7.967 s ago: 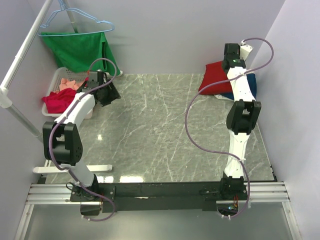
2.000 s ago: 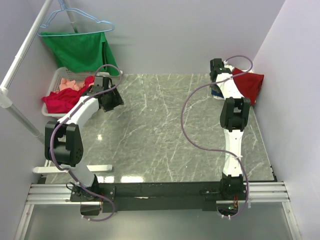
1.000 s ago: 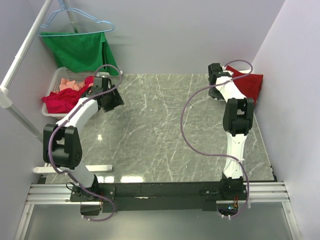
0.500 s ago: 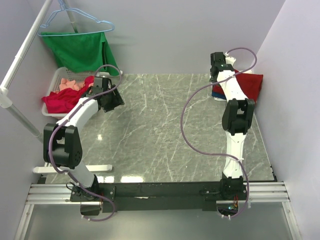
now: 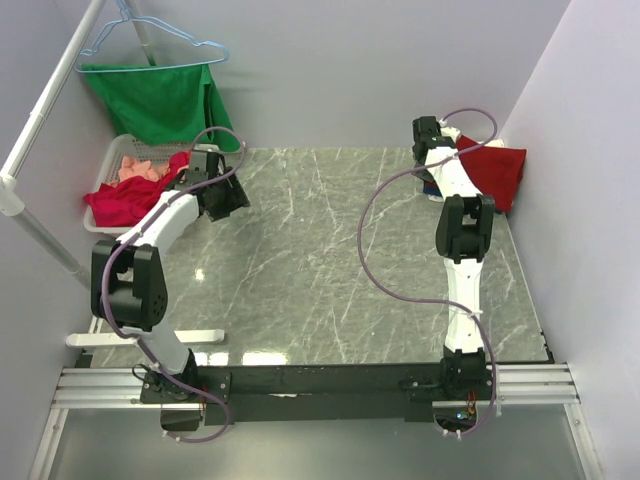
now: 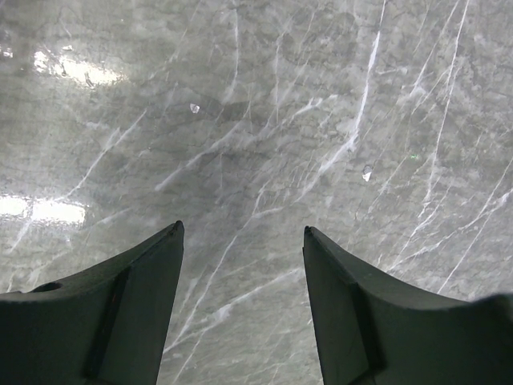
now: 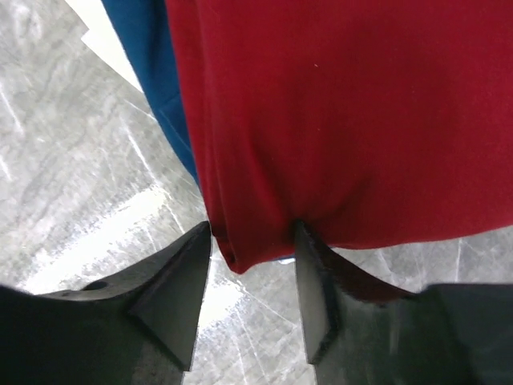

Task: Fold and stack the t-shirts
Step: Neatly place the folded tshirt to the corner

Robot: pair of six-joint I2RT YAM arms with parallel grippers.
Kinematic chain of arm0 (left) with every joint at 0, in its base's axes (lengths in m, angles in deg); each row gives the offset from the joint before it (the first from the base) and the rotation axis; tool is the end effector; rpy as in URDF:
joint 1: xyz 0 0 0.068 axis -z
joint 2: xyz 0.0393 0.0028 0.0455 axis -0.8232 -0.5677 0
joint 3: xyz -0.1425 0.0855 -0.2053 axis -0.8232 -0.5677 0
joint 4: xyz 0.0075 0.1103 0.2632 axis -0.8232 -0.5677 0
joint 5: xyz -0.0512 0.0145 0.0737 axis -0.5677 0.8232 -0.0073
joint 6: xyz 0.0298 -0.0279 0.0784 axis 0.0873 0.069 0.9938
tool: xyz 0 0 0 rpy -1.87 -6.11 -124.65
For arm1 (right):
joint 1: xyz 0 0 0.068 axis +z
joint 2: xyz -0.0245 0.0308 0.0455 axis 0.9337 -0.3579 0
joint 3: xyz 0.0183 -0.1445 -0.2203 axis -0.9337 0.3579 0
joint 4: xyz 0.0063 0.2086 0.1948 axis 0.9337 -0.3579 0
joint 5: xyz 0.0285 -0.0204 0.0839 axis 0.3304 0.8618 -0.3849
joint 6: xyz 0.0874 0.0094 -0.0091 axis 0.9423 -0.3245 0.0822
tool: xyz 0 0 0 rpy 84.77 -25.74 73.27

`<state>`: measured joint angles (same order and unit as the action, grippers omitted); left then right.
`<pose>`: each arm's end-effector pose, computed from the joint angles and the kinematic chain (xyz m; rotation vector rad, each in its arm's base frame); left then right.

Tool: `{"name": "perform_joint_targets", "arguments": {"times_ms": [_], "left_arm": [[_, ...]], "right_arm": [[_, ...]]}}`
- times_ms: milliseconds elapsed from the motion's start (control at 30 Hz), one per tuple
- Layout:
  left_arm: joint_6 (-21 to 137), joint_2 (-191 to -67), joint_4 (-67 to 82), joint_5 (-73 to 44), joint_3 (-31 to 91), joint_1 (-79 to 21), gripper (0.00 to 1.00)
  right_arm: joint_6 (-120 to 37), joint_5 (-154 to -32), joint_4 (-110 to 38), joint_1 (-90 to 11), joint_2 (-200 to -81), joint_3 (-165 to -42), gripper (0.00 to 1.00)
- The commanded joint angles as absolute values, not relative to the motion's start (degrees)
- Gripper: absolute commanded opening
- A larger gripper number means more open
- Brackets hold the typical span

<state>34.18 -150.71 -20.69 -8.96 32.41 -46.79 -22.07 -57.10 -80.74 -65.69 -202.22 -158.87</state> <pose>0.4199 -0.0672 0.2036 -0.5433 2.3968 -0.3977 0.5790 -0.0029 0.1553 0.6648 2.3497 -0.3951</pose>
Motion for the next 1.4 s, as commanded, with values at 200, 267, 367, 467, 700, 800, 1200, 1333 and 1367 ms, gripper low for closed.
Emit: {"name": "perform_joint_targets", "arguments": {"times_ms": [200, 267, 367, 467, 700, 800, 1200, 1333, 1367], "left_arm": [[34.9, -151.1, -19.9, -10.2, 35.3, -46.5, 0.66], [35.1, -150.8, -19.9, -10.1, 35.0, -46.5, 0.66], [35.1, -150.4, -19.6, -10.2, 34.4, -46.5, 0.66], [34.9, -150.3, -19.6, -10.4, 34.1, -46.5, 0.66], [34.8, -148.9, -18.9, -10.9, 32.4, -46.5, 0.66], [34.8, -148.3, -19.1, -10.7, 32.0, -46.5, 0.66], [35.4, -146.2, -18.7, -9.5, 31.2, -46.5, 0.67], [36.4, -145.2, -17.5, -8.5, 31.1, -46.5, 0.69], [36.5, -144.8, -17.0, -8.4, 30.9, -46.5, 0.71]], "right_arm": [[-21.2, -53.7, -83.5, -66.6, -200.8, -160.9, 0.0], [-20.7, -53.6, -83.9, -66.5, -199.7, -159.9, 0.0], [-20.1, -53.7, -83.1, -66.4, -197.0, -154.4, 0.0], [-19.3, -53.7, -82.2, -66.0, -193.7, -148.8, 0.0], [-18.2, -52.8, -81.1, -65.3, -190.7, -142.6, 0.0], [-17.6, -52.4, -82.1, -65.3, -191.1, -142.9, 0.0], [-17.5, -55.0, -78.3, -65.2, -187.0, -140.0, 0.52], [-18.3, -55.5, -74.1, -65.2, -181.4, -138.0, 0.6], [-18.7, -55.5, -73.2, -64.9, -180.4, -137.3, 0.61]]}}
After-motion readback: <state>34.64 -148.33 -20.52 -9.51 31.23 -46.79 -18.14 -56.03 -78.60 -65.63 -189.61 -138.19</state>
